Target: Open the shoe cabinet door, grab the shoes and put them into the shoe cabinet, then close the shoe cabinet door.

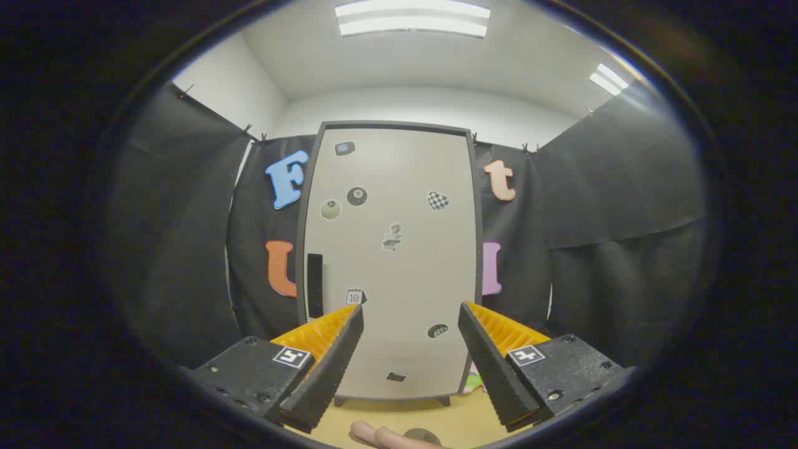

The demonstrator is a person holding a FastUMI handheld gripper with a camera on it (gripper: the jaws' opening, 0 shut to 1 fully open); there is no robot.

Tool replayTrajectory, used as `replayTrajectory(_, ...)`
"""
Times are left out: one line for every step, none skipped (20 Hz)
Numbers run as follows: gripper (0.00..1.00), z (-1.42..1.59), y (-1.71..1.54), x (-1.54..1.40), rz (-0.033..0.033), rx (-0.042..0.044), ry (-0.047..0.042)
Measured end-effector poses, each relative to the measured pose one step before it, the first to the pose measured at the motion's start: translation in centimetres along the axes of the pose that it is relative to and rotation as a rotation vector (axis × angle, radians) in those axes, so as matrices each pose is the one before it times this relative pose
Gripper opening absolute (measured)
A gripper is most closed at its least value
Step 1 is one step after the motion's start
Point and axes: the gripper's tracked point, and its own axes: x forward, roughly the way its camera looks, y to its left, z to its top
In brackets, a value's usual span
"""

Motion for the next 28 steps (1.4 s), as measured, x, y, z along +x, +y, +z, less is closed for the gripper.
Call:
replayTrajectory(1.00, -0.169, 0.025, 0.202, 0.00122, 0.00367, 0.00086)
replayTrajectory(1.00, -0.098, 0.176, 0.228, 0.00381, -0.00002, 0.00202)
replayTrajectory(1.00, -0.253, -0.032, 0.222, 0.00223, -0.00266, 0.00562)
replayTrajectory(1.00, -0.228, 0.027, 0.262, 0.00392, 0.00499, 0.00507)
replayTrajectory(1.00, -0.269, 0.184, 0.310, 0.00753, 0.01230, 0.00106)
replayTrajectory(1.00, -0.198, -0.020, 0.264, 0.00061, 0.01125, 0.00570)
replayTrajectory(1.00, -0.218, -0.297, 0.141, -0.00192, 0.00557, 0.00692)
replayTrajectory(1.00, -0.151, -0.062, 0.232, -0.00033, 0.00172, 0.00272)
replayTrajectory(1.00, -0.171, 0.023, 0.262, -0.00101, -0.00357, 0.00018)
replayTrajectory(1.00, -0.141, -0.093, 0.311, -0.00823, -0.00707, -0.00058)
replayTrajectory(1.00, -0.143, 0.128, 0.408, -0.00224, -0.00392, -0.00100)
replayTrajectory(1.00, -0.109, 0.165, 0.485, 0.00158, -0.00001, 0.00114)
replayTrajectory(1.00, -0.197, 0.082, 0.643, 0.00124, 0.00271, 0.00227)
replayTrajectory(1.00, -0.166, 0.028, 0.411, 0.00086, 0.00303, 0.00522)
replayTrajectory(1.00, -0.212, -0.020, 0.474, 0.00067, -0.00270, 0.00806)
replayTrajectory(1.00, -0.243, 0.027, 0.461, 0.00000, -0.00306, 0.00804)
replayTrajectory(1.00, -0.210, 0.265, 0.442, 0.00970, 0.00052, 0.00625)
replayTrajectory(1.00, -0.219, 0.107, 0.508, 0.00627, -0.00640, 0.00831)
replayTrajectory(1.00, -0.143, -0.063, 0.529, -0.00094, -0.01119, 0.00171)
replayTrajectory(1.00, 0.345, 0.243, 0.562, 0.00817, -0.00436, -0.01135)
replayTrajectory(1.00, 0.174, 0.352, 0.531, 0.00929, 0.00197, -0.00194)
replayTrajectory(1.00, 0.148, 0.565, 0.564, 0.01649, 0.01558, 0.00482)
replayTrajectory(1.00, 0.396, 0.923, 0.749, 0.02347, 0.01788, 0.00119)
replayTrajectory(1.00, 0.363, 0.916, 0.892, 0.01696, 0.01078, 0.01226)
replayTrajectory(0.99, 0.230, 1.198, 0.865, 0.02968, 0.00477, 0.01120)
replayTrajectory(1.00, 0.240, 1.187, 0.949, 0.01996, 0.00062, 0.01440)
replayTrajectory(0.99, 0.743, 1.019, 0.960, 0.01497, 0.00011, -0.01632)
replayTrajectory(0.99, 0.661, 1.195, 1.170, 0.01669, -0.01111, -0.01953)
